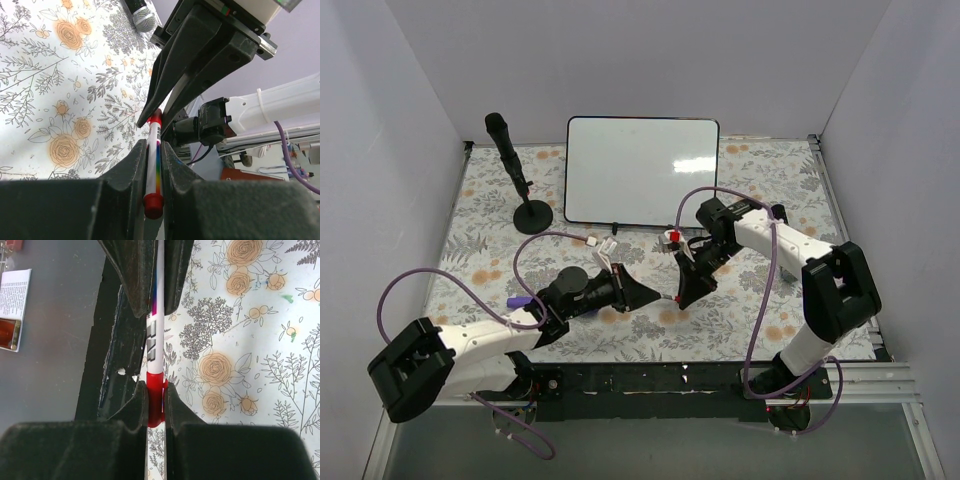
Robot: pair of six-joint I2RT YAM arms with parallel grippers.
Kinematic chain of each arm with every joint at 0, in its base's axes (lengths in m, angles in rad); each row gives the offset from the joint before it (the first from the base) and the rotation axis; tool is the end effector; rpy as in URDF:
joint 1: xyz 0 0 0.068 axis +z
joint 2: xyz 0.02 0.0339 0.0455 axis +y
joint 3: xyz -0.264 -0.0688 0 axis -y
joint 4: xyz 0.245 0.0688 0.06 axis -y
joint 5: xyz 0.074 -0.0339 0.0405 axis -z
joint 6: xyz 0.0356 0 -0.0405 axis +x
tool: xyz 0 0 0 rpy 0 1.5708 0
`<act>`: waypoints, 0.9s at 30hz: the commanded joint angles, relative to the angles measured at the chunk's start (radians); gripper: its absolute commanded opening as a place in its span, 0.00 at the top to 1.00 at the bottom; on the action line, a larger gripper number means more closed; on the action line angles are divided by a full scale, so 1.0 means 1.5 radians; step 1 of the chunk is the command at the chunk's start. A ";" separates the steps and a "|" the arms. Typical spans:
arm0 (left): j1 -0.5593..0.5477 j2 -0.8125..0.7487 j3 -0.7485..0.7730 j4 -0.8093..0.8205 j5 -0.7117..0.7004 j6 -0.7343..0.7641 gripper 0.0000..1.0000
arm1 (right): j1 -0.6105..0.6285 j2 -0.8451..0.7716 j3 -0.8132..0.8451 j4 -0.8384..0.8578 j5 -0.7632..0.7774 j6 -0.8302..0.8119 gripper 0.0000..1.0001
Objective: Write a sentence on the whiteboard
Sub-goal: Open the pen cap from the whiteboard marker, then put down the pen cap at the center of the board.
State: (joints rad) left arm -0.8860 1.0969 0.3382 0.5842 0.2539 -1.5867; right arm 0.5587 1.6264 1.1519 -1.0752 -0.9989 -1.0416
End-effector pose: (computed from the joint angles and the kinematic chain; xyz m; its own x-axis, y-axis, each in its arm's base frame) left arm 0.1357 -0.1803 0.2046 -0.9043 -0.4227 0.0593 -0.1242 0.1278 -0.9840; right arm 0.2232 0.1749 0.2253 -0.1673 -0.6556 -0.7363 -0.8842 -0.2305 0.4062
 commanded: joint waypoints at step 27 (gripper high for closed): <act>0.385 -0.313 0.106 -0.380 0.172 0.192 1.00 | -0.238 -0.131 -0.221 0.463 0.361 0.342 0.91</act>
State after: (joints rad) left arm -0.3115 0.6430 0.5026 0.0517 0.5274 -1.2770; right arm 0.2245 1.3846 0.7940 -0.4667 -0.5056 -0.5922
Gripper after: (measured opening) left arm 0.109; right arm 0.153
